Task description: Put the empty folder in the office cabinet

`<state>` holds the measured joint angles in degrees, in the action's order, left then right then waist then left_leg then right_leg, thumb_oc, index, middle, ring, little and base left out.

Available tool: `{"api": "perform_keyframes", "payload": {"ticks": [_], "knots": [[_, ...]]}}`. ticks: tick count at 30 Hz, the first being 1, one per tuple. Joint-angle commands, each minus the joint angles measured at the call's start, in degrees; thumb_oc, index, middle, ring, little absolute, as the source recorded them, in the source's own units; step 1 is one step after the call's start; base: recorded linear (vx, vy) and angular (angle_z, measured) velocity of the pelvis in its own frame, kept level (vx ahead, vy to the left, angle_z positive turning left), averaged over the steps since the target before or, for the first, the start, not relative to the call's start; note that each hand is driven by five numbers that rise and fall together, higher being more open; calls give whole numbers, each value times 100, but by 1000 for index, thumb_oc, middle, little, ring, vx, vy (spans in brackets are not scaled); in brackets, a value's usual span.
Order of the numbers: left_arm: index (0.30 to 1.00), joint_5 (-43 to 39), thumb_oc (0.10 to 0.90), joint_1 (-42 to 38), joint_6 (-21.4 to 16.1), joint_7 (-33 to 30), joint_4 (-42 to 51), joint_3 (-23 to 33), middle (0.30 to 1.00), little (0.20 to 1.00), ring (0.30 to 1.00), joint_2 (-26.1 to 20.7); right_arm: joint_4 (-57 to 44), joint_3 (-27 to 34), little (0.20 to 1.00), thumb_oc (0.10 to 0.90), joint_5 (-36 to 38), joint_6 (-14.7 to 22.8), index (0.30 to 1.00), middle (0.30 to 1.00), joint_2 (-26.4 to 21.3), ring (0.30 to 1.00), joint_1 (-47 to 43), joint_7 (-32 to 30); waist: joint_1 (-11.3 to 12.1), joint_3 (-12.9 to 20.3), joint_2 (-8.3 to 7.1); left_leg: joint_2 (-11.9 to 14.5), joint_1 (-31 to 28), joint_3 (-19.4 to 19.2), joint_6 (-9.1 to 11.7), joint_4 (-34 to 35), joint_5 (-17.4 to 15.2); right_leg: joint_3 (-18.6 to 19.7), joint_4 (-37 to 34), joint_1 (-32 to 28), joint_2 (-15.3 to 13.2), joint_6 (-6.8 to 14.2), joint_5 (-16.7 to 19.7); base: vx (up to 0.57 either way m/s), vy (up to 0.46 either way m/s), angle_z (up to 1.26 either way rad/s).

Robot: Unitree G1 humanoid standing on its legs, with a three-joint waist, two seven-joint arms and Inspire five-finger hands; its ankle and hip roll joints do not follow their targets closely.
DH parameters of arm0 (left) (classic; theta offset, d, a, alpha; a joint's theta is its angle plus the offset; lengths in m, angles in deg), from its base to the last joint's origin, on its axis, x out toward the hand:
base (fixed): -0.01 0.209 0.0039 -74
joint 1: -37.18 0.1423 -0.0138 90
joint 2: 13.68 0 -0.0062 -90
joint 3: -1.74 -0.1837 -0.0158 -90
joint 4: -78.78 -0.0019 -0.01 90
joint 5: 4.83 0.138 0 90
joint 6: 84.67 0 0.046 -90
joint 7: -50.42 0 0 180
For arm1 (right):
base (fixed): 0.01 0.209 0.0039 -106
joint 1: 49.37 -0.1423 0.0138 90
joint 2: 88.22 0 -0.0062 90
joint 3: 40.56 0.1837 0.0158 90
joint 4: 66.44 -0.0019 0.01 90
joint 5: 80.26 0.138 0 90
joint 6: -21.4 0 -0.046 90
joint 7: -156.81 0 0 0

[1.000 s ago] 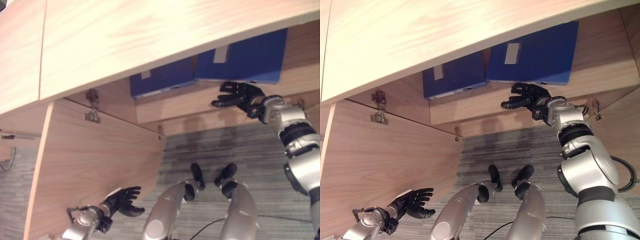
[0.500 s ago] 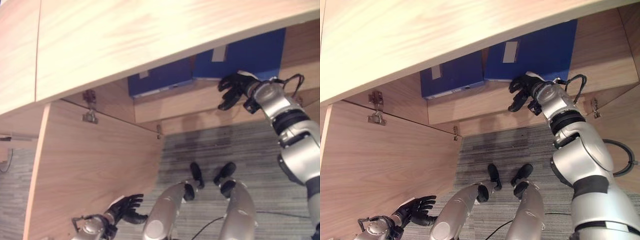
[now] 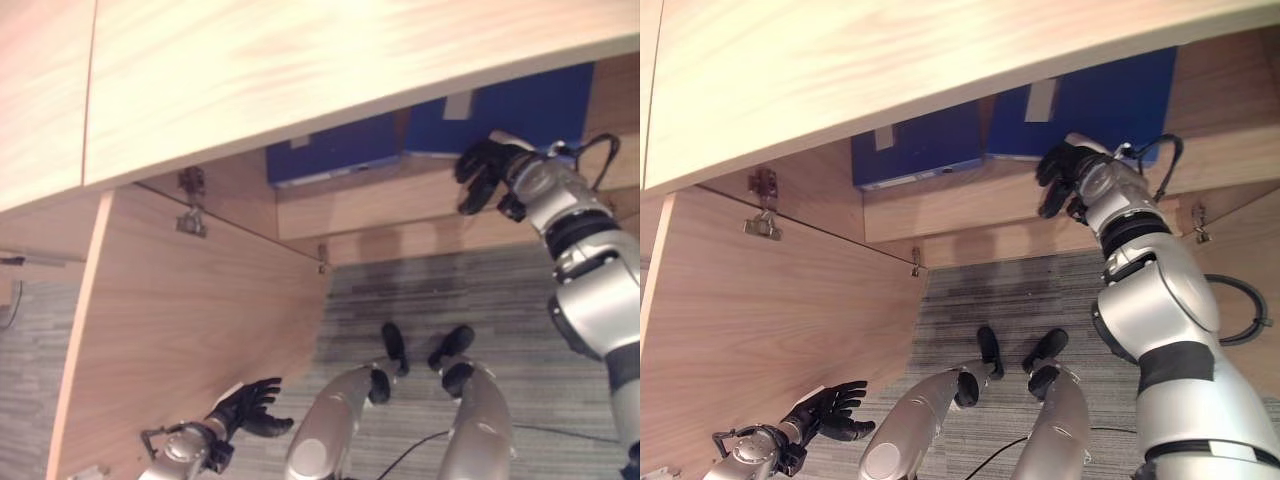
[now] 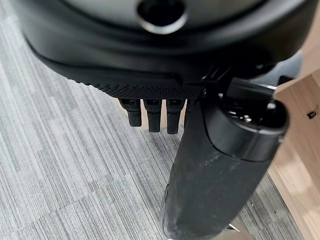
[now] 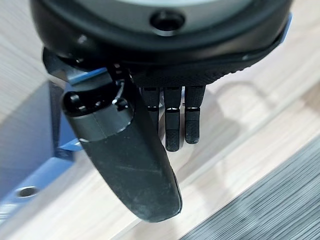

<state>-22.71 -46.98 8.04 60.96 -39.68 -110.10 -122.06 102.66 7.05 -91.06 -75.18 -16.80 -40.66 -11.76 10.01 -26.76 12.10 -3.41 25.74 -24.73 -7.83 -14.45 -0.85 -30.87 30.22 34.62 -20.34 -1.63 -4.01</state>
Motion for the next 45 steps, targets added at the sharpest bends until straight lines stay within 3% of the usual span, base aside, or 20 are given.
{"api": "perform_keyframes", "payload": {"ticks": [1, 5, 11, 22, 27, 31, 33, 37, 42, 45], "knots": [[900, -251, 800, 334, 71, -36, -25, 220, 900, 900, 900, -184, 659, -735, 900, 800, -953, -400, 900, 900, -947, 900, -453, -475, 76, -97, 8, 193, -74, 514, 403, -56, -540, 146, -86, -62, -430, 827, 421, -4, -13, 9], [900, -261, 800, 382, 121, 16, 236, 325, 900, 900, 900, -237, 759, -973, 900, 800, -1692, -458, 900, 900, -1352, 900, -580, -472, 146, -51, 36, 169, -81, 586, 418, 26, -498, 92, -113, -62, -441, 868, 425, -2, -7, 9], [900, -172, 800, 418, 108, 9, 302, 512, 900, 900, 900, -259, 774, -1266, 900, 800, -2178, -466, 900, 900, -1739, 900, -855, -496, 165, 21, 19, 148, -77, 609, 428, 46, -486, 67, -93, -53, -481, 891, 429, 4, 0, 8], [900, -115, 800, 408, 1, -61, 6, 621, 900, 900, 900, -221, 674, -1663, 900, 800, -2333, -440, 900, 900, -1979, 900, -1333, -690, 117, 90, 6, 116, -121, 648, 423, 93, -486, 106, -69, -16, -533, 933, 466, 1, 1, -1], [900, -91, 800, 346, -9, -58, -161, 600, 900, 900, 900, -231, 726, -1551, 900, 800, -2065, -434, 900, 900, -1973, 900, -1309, -723, 106, 125, 16, 91, -166, 670, 423, 144, -473, 106, -89, -40, -547, 949, 481, 0, 0, 0], [900, -108, 800, 323, -44, -80, -294, 599, 900, 900, 900, -191, 475, -1426, 900, 800, -1735, -362, 900, 900, -1916, 900, -1353, -917, 66, 114, 17, 70, -199, 662, 425, 162, -462, 122, -106, -44, -551, 958, 506, 1, 6, 1], [900, -116, 800, 291, -120, -167, -481, 601, 900, 900, 900, -100, 104, -1200, 900, 800, -1150, -257, 900, 900, -1865, 900, -1277, -1044, 23, 81, 5, 73, -200, 645, 423, 162, -455, 161, -109, -35, -542, 955, 529, 0, 0, 0], [900, -173, 800, 21, -239, -312, -1054, 525, 900, 900, 900, 10, -407, -960, 900, 800, -74, -125, 900, 900, -1455, 900, -998, -686, -90, -3, -149, 114, -185, 588, 428, 153, -448, 234, -155, -10, -498, 914, 550, -7, 1, -2], [900, -38, 800, -441, -321, -465, -1915, 409, 900, 900, 900, 167, -855, -1296, 900, 800, -84, -115, 900, 900, -806, 900, -823, -399, -279, -82, -463, 204, -172, 520, 469, 99, -482, 269, -198, -39, -409, 841, 572, -8, -22, -15], [900, 9, 800, -616, -352, -525, -2219, 336, 900, 900, 900, 258, -723, -1293, 900, 800, -152, -126, 900, 900, -618, 900, -738, -410, -314, -56, -535, 232, -197, 523, 480, 60, -512, 256, -227, -94, -389, 831, 581, -7, -30, -15]]}}
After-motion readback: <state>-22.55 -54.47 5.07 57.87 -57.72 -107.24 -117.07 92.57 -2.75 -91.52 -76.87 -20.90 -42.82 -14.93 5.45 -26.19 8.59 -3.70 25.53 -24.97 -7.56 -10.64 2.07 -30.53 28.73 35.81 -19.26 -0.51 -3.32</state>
